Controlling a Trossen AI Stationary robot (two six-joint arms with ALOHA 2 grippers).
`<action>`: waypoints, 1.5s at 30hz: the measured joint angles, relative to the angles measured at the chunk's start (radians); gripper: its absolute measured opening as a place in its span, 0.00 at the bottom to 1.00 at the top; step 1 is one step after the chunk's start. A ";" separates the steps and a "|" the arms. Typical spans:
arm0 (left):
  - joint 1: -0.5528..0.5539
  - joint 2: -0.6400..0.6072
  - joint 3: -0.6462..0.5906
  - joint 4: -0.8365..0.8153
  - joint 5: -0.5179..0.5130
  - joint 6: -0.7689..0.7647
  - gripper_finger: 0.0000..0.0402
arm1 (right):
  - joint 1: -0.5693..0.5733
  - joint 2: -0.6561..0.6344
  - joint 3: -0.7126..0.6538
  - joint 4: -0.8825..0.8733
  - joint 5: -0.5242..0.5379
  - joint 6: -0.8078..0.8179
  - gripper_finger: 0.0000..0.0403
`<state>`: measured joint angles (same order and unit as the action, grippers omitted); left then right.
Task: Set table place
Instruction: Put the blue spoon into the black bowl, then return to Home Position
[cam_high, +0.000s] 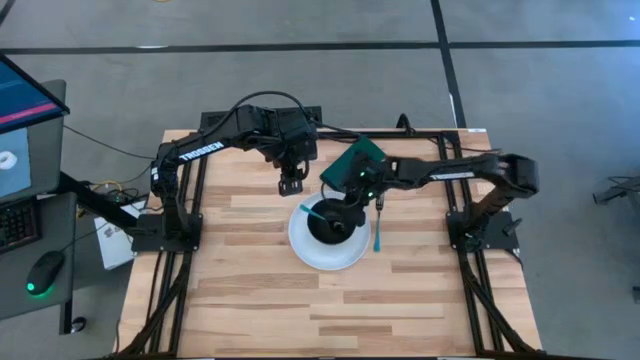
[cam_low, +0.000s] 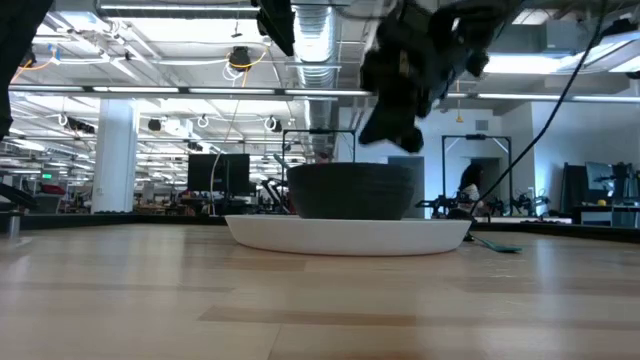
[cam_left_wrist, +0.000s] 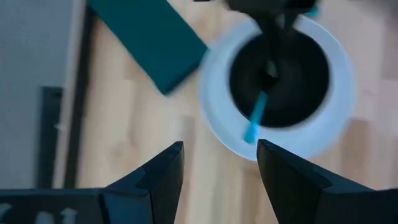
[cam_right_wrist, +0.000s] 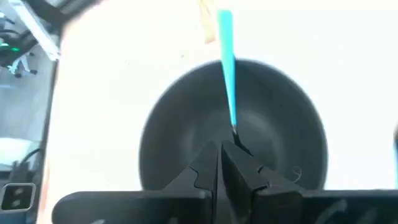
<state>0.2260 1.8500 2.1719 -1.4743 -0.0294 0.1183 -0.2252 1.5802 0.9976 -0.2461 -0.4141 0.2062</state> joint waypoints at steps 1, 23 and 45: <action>0.000 -0.005 -0.001 0.019 -0.025 0.001 0.48 | -0.005 -0.029 0.012 -0.020 0.000 -0.021 0.11; -0.043 -0.656 -0.840 0.867 -0.034 -0.005 0.48 | 0.098 -0.957 -0.384 0.090 0.394 -0.239 0.08; -0.042 -1.518 -1.935 1.390 -0.124 -0.137 0.48 | 0.025 -1.078 -0.816 0.536 0.391 -0.331 0.08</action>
<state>0.1844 0.3322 0.2372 -0.0841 -0.1538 -0.0190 -0.2004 0.5021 0.1812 0.2894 -0.0234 -0.1252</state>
